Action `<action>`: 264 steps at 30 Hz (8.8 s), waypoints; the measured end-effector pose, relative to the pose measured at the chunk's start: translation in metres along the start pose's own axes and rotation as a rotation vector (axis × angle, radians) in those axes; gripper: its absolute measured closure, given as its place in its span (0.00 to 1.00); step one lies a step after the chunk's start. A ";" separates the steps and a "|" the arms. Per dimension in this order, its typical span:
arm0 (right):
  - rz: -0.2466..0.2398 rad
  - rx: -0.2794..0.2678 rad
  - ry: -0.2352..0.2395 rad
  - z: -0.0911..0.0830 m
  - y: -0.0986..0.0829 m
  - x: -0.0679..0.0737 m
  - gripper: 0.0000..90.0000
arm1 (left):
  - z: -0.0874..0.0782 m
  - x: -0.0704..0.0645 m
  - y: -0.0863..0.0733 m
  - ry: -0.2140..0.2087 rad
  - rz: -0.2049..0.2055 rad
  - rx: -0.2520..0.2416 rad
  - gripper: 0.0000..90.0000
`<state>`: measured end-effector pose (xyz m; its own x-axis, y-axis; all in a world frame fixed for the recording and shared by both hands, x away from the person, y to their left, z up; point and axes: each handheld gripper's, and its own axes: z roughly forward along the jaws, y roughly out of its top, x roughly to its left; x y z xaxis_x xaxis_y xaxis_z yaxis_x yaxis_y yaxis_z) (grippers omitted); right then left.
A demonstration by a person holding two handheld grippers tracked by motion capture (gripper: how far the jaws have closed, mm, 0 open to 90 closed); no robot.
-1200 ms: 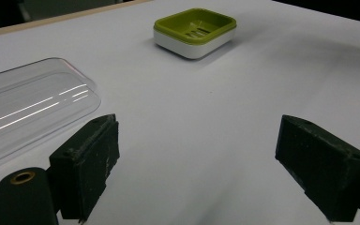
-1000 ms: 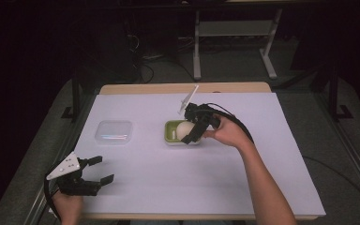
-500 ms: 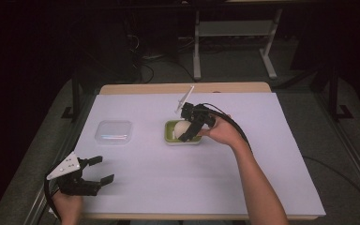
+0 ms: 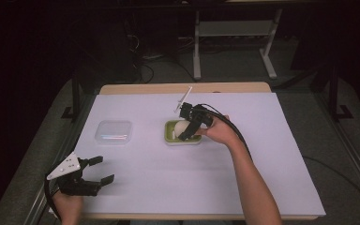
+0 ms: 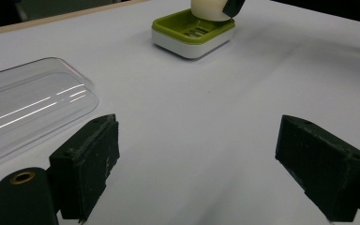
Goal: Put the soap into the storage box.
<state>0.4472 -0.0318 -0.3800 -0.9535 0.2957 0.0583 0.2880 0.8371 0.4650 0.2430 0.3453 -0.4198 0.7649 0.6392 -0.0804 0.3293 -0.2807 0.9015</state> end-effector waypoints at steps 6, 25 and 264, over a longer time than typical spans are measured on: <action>-0.007 -0.001 -0.014 0.004 0.002 -0.001 0.25 | 0.000 0.000 0.000 0.001 -0.001 0.000 0.15; 0.027 0.008 -0.022 0.016 0.001 -0.010 0.25 | 0.000 0.000 0.000 0.001 -0.006 0.000 0.15; 0.300 -0.234 -0.038 -0.050 -0.233 0.115 0.27 | 0.008 -0.005 0.002 -0.019 0.007 0.028 0.15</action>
<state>0.2659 -0.2152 -0.4376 -0.8249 0.5320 0.1912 0.5213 0.5848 0.6215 0.2443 0.3355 -0.4211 0.7776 0.6234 -0.0823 0.3391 -0.3056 0.8897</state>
